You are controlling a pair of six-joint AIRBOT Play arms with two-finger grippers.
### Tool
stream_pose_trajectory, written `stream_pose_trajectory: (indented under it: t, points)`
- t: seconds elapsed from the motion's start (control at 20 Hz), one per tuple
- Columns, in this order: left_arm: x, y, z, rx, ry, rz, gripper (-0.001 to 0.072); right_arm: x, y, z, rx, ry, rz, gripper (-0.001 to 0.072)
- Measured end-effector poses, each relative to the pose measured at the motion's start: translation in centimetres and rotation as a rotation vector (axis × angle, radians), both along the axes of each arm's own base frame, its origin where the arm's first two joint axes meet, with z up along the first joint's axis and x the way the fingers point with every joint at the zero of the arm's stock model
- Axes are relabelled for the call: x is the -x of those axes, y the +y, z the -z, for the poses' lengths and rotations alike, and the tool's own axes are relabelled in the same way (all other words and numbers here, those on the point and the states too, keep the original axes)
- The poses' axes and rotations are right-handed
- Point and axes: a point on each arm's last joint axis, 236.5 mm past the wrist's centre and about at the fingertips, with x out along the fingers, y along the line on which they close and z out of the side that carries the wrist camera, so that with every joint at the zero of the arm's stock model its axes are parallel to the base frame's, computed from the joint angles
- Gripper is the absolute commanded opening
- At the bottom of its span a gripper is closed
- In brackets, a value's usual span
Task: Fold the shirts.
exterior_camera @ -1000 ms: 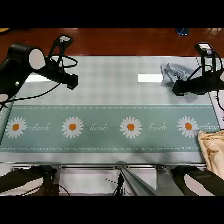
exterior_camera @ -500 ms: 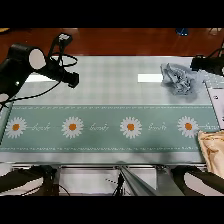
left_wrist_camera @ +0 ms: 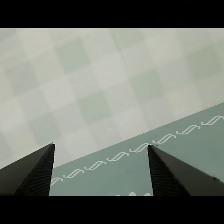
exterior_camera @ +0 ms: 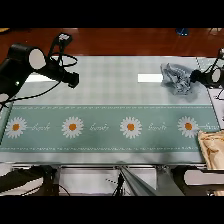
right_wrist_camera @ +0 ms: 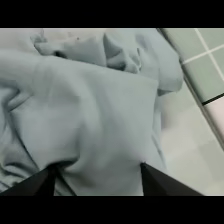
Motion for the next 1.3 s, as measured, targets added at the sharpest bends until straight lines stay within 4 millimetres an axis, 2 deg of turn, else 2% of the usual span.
stream_pose_trajectory:
  t: [0.05,0.1,0.15,0.2,0.25,0.35,0.45,0.5,0.6,0.65,0.75,0.85,0.9,1.0,1.1,1.15,1.2,1.3]
  points:
    - [0.0,0.0,0.0,0.0,0.0,0.0,0.0714,-0.2,0.1,1.3,-0.022,0.006,0.008,0.0586]
    - [0.0,0.0,0.0,0.0,0.001,0.0,0.0714,-0.4,0.3,2.4,-0.044,0.01,0.015,0.053]
    - [0.0,0.0,0.0,0.0,0.001,0.0,0.0714,-0.7,0.5,3.5,-0.073,0.006,0.026,0.0342]
    - [0.0,0.0,0.0,0.0,0.001,0.0,0.0714,-1.1,0.9,4.3,-0.103,-0.003,0.038,0.0124]
    - [0.0,0.0,0.0,0.0,0.001,0.0,0.0713,-1.3,1.1,4.8,-0.128,-0.013,0.05,0.0027]
    - [0.1,0.0,-0.1,0.0,0.001,0.0,0.0711,-1.8,1.5,5.0,-0.163,-0.036,0.069,0.0026]
    - [0.1,0.0,-0.8,0.003,-0.008,0.0,0.0711,-1.8,1.8,3.5,-0.166,-0.054,0.056,0.0025]
    - [0.0,0.0,-1.6,0.006,-0.018,-0.001,0.0711,-2.1,1.8,1.6,-0.15,-0.088,0.035,0.0025]
    - [-0.2,0.0,-4.1,0.016,-0.05,-0.001,0.0711,-2.6,1.9,-4.5,-0.093,-0.195,-0.02,0.0025]
    - [-0.3,-0.1,-5.9,0.025,-0.077,-0.001,0.0711,-2.6,2.1,-8.0,-0.062,-0.254,-0.048,0.0025]
    - [-0.4,-0.1,-10.6,0.05,-0.153,-0.002,0.0711,-1.6,3.4,-16.7,0.01,-0.407,-0.112,0.0025]
    - [0.2,0.1,-16.1,0.081,-0.246,-0.003,0.0711,0.9,5.7,-25.7,0.085,-0.575,-0.18,0.0025]
    - [0.8,0.3,-19.1,0.1,-0.3,-0.004,0.0711,2.8,7.2,-30.1,0.117,-0.664,-0.214,0.0025]
    - [2.6,0.9,-24.4,0.145,-0.401,-0.018,0.0712,7.2,10.3,-37.4,0.149,-0.824,-0.272,0.0025]
    - [5.2,1.6,-29.3,0.194,-0.503,-0.025,0.0711,12.0,13.5,-42.9,0.13,-0.973,-0.327,0.0025]
    - [6.5,2.0,-30.9,0.214,-0.536,-0.028,0.0711,14.1,14.9,-44.7,0.1,-1.029,-0.353,0.0025]
    - [7.8,2.3,-32.2,0.234,-0.562,-0.032,0.0711,16.1,16.4,-46.0,0.053,-1.074,-0.384,0.0025]
    - [10.2,3.0,-34.4,0.266,-0.607,-0.042,0.0711,18.8,19.2,-47.0,-0.058,-1.104,-0.452,0.0025]
